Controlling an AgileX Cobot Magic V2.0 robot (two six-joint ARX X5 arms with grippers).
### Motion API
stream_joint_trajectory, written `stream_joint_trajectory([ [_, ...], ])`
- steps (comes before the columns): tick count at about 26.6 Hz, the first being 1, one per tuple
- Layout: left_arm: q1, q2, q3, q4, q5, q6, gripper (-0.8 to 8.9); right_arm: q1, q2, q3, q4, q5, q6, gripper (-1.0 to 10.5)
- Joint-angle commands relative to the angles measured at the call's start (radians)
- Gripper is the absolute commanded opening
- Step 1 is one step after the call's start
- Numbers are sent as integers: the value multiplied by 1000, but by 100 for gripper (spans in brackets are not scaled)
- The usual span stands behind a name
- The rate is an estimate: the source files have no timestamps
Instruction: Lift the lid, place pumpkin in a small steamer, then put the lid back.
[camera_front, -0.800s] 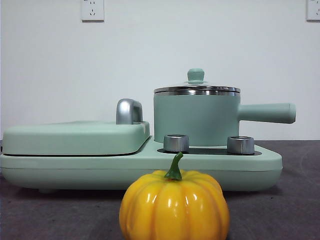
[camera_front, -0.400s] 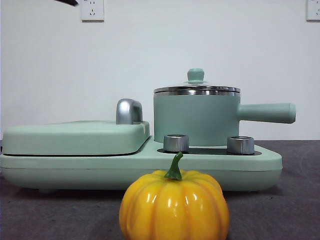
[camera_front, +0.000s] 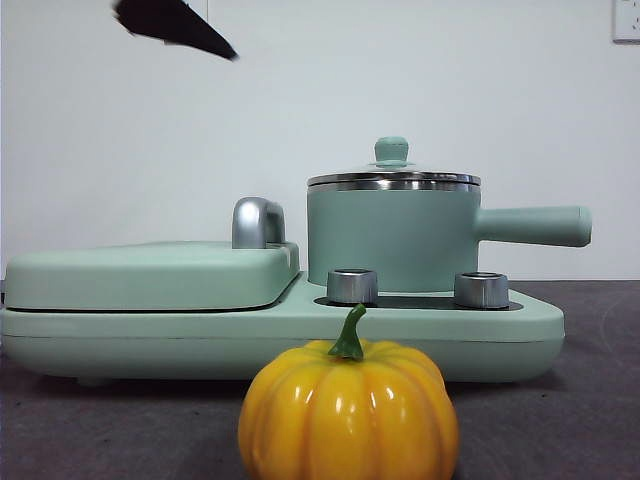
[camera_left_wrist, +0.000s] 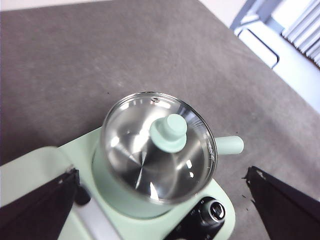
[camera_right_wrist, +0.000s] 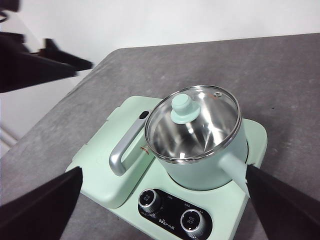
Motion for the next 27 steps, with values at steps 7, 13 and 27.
stream_joint_trajectory([
  [7, -92, 241, 172, 5, -113, 104, 589, 3, 4, 16, 7, 2, -11, 520],
  [13, -154, 320, 209, 43, -242, 127, 589, 3, 4, 16, 7, 3, -11, 519],
  [27, -251, 428, 213, 134, -276, 169, 523, 3, 4, 16, 0, 6, -10, 519],
])
